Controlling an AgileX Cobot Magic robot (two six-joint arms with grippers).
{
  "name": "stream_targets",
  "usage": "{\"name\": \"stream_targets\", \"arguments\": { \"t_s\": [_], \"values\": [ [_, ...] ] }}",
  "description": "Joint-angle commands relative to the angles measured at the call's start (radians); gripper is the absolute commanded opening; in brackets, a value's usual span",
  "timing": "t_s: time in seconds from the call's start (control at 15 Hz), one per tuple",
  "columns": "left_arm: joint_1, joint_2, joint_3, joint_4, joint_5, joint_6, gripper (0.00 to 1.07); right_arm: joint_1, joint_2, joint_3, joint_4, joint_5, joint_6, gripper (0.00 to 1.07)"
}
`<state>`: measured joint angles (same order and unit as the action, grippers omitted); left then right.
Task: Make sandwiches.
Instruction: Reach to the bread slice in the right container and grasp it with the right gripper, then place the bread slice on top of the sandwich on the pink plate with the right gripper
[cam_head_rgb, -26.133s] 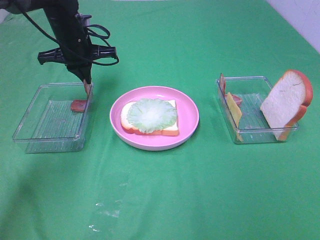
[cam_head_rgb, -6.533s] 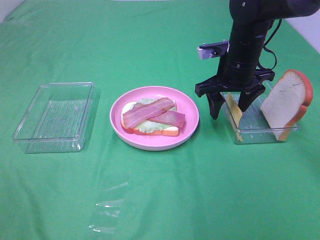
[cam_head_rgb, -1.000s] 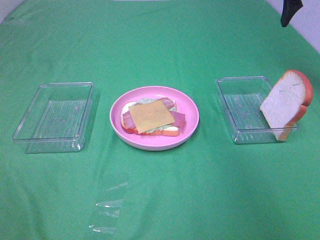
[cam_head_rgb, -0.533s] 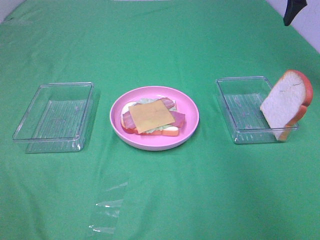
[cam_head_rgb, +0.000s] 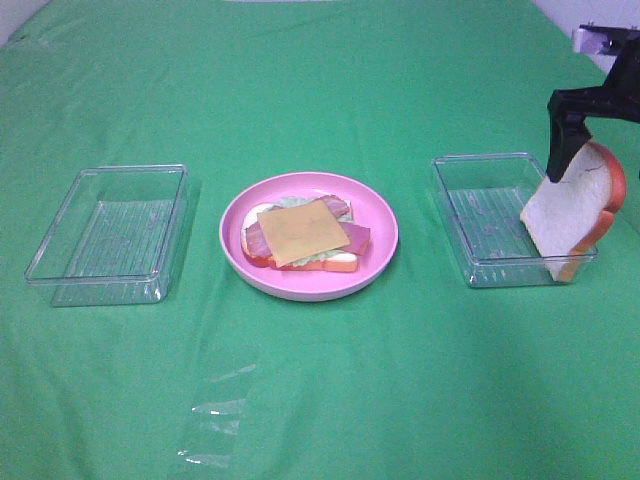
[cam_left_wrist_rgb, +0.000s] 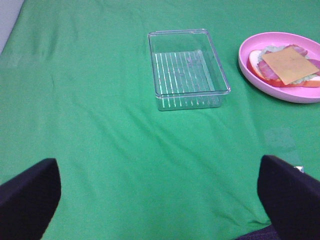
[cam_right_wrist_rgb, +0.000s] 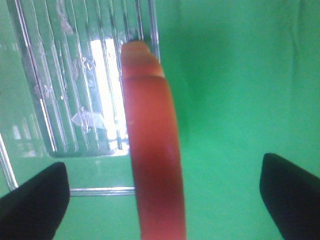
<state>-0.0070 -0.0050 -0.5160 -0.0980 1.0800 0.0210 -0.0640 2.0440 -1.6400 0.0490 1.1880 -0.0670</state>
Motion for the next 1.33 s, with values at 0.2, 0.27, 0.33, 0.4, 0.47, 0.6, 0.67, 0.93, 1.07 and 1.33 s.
{"name": "stream_targets", "arguments": {
  "t_s": [0.2, 0.27, 0.33, 0.4, 0.47, 0.6, 0.67, 0.93, 1.07, 1.33],
  "values": [
    [0.001, -0.014, -0.001, -0.008, -0.003, 0.002, 1.0, -0.004, -0.004, 0.085, 0.09, -0.066, -0.064, 0.95],
    [0.001, -0.014, -0.001, -0.008, -0.003, 0.002, 1.0, -0.004, -0.004, 0.085, 0.092, -0.074, -0.063, 0.9],
    [0.001, -0.014, -0.001, -0.008, -0.003, 0.002, 1.0, -0.004, -0.004, 0.085, 0.092, -0.078, -0.056, 0.82],
    [0.001, -0.014, -0.001, -0.008, -0.003, 0.002, 1.0, -0.004, -0.004, 0.085, 0.092, -0.081, -0.056, 0.68],
    [0.001, -0.014, -0.001, -0.008, -0.003, 0.002, 1.0, -0.004, -0.004, 0.085, 0.092, -0.085, -0.052, 0.51],
    [0.001, -0.014, -0.001, -0.008, -0.003, 0.002, 1.0, -0.004, -0.004, 0.085, 0.08, -0.081, -0.022, 0.17],
    [0.001, -0.014, -0.001, -0.008, -0.003, 0.002, 1.0, -0.004, -0.004, 0.085, 0.081, -0.08, -0.022, 0.14],
    [0.001, -0.014, -0.001, -0.008, -0.003, 0.002, 1.0, -0.003, -0.004, 0.066, 0.12, -0.046, -0.022, 0.15],
    [0.001, -0.014, -0.001, -0.008, -0.003, 0.002, 1.0, -0.003, -0.029, 0.005, 0.195, 0.013, -0.035, 0.15],
    [0.001, -0.014, -0.001, -0.008, -0.003, 0.002, 1.0, -0.003, -0.1, -0.125, 0.242, 0.022, -0.038, 0.15]
  ]
}}
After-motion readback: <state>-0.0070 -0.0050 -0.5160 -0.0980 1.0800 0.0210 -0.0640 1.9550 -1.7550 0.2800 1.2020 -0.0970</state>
